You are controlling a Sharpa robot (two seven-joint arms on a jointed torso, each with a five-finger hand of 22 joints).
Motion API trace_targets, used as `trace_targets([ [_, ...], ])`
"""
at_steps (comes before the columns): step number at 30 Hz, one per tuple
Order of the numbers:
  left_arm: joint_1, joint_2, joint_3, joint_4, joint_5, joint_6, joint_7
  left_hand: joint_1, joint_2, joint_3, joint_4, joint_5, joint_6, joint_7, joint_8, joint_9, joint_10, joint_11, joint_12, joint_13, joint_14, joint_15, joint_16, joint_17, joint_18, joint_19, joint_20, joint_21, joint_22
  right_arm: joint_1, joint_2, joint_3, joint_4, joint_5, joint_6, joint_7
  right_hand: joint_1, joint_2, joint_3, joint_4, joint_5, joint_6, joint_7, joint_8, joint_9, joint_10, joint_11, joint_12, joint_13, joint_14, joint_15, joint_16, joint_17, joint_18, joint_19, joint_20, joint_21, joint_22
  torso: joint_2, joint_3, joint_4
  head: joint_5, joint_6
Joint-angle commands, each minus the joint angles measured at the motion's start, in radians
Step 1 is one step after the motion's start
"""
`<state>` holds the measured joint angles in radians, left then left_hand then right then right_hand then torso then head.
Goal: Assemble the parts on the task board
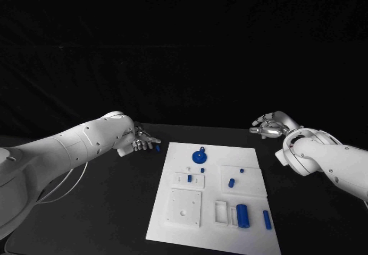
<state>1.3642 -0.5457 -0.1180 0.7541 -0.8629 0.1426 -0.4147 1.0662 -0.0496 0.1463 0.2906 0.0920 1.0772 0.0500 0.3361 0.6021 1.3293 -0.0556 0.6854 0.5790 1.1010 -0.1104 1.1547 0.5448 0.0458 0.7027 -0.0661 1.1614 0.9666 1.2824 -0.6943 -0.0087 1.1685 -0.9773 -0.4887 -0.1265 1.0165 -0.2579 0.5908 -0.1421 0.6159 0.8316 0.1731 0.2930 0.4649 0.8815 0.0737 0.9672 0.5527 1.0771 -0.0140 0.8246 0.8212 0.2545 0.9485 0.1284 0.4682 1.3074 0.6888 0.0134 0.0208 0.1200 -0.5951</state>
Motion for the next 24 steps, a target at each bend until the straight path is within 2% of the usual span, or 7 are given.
trace_targets([
  [1, -0.001, 0.009, 0.001, -0.010, 0.021, 0.020, 0.004, 0.005, 0.004, -0.006, 0.001, 0.006, 0.008, 0.002, -0.007, -0.001, 0.005, 0.000, 0.003, 0.002, 0.001, -0.009, 0.005, -0.002, 0.006, 0.005, -0.146, -0.002, 0.001, 0.000, 0.001, 0.000, 0.000, -0.006, 0.009, 0.012, -0.001, 0.010, 0.001, -0.003, 0.004, 0.001, 0.009, -0.002, -0.001, -0.006, 0.002, 0.003, -0.001, -0.008, 0.001, -0.004, -0.001, 0.007, 0.000, 0.004, -0.004, 0.024, 0.000, 0.0003, -0.0005, 0.000, 0.000],
  [11, -0.008, 0.029, 0.001, -0.042, 0.035, 0.020, 0.011, 0.004, 0.011, -0.015, 0.002, 0.007, 0.008, 0.002, -0.008, -0.001, 0.005, 0.000, 0.003, 0.001, 0.002, -0.010, 0.004, -0.002, 0.006, 0.006, -0.146, -0.003, 0.001, 0.000, 0.002, 0.000, 0.000, -0.006, 0.009, 0.012, -0.001, 0.010, 0.001, -0.003, 0.004, 0.001, 0.009, -0.002, -0.001, -0.006, 0.002, 0.004, -0.001, -0.008, 0.001, -0.004, -0.001, 0.007, 0.000, 0.004, -0.004, 0.024, 0.001, 0.0005, -0.0022, -0.002, -0.003],
  [19, -0.016, 0.046, 0.001, -0.063, 0.041, 0.025, 0.014, 0.004, 0.012, -0.017, 0.002, 0.007, 0.008, 0.002, -0.009, -0.002, 0.005, 0.000, 0.003, 0.001, 0.002, -0.010, 0.004, -0.003, 0.006, 0.007, -0.146, -0.004, 0.001, 0.000, 0.003, 0.000, 0.002, -0.006, 0.009, 0.012, -0.001, 0.010, 0.001, -0.003, 0.004, 0.001, 0.009, -0.002, -0.001, -0.007, 0.002, 0.004, -0.002, -0.008, 0.001, -0.004, -0.001, 0.007, 0.000, 0.004, -0.004, 0.024, 0.000, 0.0013, -0.0009, -0.005, -0.004],
  [21, -0.018, 0.049, 0.001, -0.069, 0.041, 0.020, 0.015, 0.012, 0.015, -0.021, 0.001, 0.018, 0.008, 0.002, -0.009, -0.002, 0.004, 0.000, 0.002, 0.001, 0.001, -0.010, 0.004, -0.003, 0.007, 0.007, -0.147, -0.005, 0.001, 0.000, 0.003, 0.000, 0.002, -0.006, 0.009, 0.013, -0.001, 0.010, 0.001, -0.003, 0.004, 0.001, 0.009, -0.002, -0.001, -0.007, 0.002, 0.004, -0.002, -0.008, 0.001, -0.004, -0.001, 0.007, 0.000, 0.004, -0.004, 0.024, 0.000, 0.0010, -0.0012, -0.005, -0.004],
  [22, -0.018, 0.050, 0.001, -0.070, 0.041, 0.016, 0.015, 0.019, 0.014, -0.023, 0.001, 0.056, 0.009, 0.002, -0.009, -0.001, 0.005, 0.000, 0.003, 0.001, 0.001, -0.010, 0.004, -0.003, 0.006, 0.007, -0.147, -0.005, 0.002, 0.000, 0.003, 0.000, 0.002, -0.006, 0.009, 0.013, -0.001, 0.010, 0.001, -0.003, 0.004, 0.001, 0.009, -0.002, -0.001, -0.007, 0.002, 0.004, -0.002, -0.008, 0.001, -0.004, -0.001, 0.007, 0.000, 0.004, -0.004, 0.024, 0.000, 0.0013, -0.0012, -0.006, -0.004],
  [24, -0.020, 0.053, 0.001, -0.077, 0.044, 0.006, 0.017, 0.030, 0.014, -0.029, 0.000, 0.097, 0.011, 0.002, -0.008, 0.000, 0.005, -0.001, 0.003, 0.001, 0.001, -0.010, 0.004, -0.004, 0.005, 0.007, -0.147, -0.006, 0.003, 0.000, 0.003, 0.000, 0.002, -0.006, 0.009, 0.013, -0.001, 0.010, 0.001, -0.003, 0.004, 0.000, 0.009, -0.002, -0.001, -0.007, 0.002, 0.004, -0.002, -0.008, 0.001, -0.004, -0.001, 0.007, 0.000, 0.004, -0.004, 0.024, 0.000, 0.0011, -0.0012, -0.007, -0.004],
])
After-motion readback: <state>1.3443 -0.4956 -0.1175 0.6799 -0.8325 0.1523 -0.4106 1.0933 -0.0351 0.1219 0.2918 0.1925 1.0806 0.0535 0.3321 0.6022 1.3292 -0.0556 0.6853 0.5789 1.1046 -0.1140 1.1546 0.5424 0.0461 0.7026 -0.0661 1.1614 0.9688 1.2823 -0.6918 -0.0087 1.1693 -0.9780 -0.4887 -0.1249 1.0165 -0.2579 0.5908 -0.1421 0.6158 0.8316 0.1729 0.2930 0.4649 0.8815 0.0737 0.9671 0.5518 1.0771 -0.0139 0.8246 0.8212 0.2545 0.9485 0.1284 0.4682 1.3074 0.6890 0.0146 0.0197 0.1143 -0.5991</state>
